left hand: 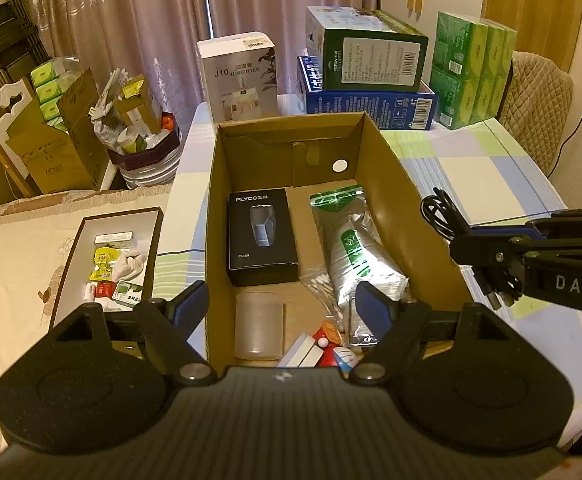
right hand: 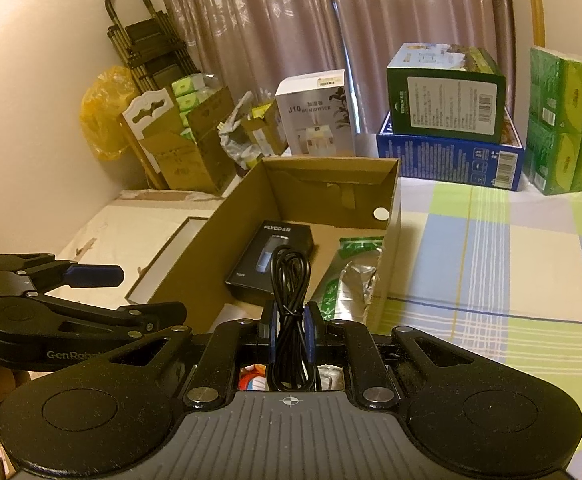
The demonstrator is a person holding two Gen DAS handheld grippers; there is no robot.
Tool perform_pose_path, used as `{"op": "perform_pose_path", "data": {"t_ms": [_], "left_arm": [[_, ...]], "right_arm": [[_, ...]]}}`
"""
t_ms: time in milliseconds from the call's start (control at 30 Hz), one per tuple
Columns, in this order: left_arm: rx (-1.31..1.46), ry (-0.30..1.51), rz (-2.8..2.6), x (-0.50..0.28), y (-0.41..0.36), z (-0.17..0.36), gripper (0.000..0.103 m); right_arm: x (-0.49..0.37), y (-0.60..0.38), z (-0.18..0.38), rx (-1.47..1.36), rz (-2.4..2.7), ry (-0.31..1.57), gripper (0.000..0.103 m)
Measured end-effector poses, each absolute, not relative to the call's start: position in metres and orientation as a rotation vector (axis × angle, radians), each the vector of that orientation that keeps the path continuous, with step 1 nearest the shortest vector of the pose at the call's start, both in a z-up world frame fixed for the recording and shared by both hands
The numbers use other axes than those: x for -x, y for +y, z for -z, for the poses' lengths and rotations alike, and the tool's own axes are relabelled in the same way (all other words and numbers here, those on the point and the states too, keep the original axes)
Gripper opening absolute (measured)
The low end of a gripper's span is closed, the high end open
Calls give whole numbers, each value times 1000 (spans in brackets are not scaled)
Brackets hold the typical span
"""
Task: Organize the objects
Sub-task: 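Lower the adapter and cable into the box and open both tools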
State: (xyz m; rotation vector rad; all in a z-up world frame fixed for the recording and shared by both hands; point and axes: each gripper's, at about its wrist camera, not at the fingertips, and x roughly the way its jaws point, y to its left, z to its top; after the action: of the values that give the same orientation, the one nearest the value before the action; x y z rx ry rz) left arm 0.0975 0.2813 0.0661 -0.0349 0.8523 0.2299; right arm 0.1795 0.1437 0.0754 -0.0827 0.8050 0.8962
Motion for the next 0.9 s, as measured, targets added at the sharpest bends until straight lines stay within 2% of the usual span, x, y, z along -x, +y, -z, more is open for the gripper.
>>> {"op": "perform_pose_path", "data": {"t_ms": [500,533,567,600,633,667,900], "left_arm": [[45,847,-233,-104,290,-60,79],[46,842,-235,-104,290,-60,79],[49,837,-237,-103,292,-60,79],[53,832,-239,-103,292,-60,79],[58,830,-240,-102,293,-59,79],[61,828,-242,-101,293,-59,79],[86,815,-257,-91,291,-63,83]], "right_arm": [[-189,156,-67,46,-925,847,10],[-190,158,-67,45,-934,846,13],[-191,159,-68,42,-936,838,26],[-193,158,-69,35,-931,825,52],[-193,156,-70,20,-926,811,64],[-194,153,-71,0,-920,800,69],[-199,134,-73,-34,-882,826,69]]}}
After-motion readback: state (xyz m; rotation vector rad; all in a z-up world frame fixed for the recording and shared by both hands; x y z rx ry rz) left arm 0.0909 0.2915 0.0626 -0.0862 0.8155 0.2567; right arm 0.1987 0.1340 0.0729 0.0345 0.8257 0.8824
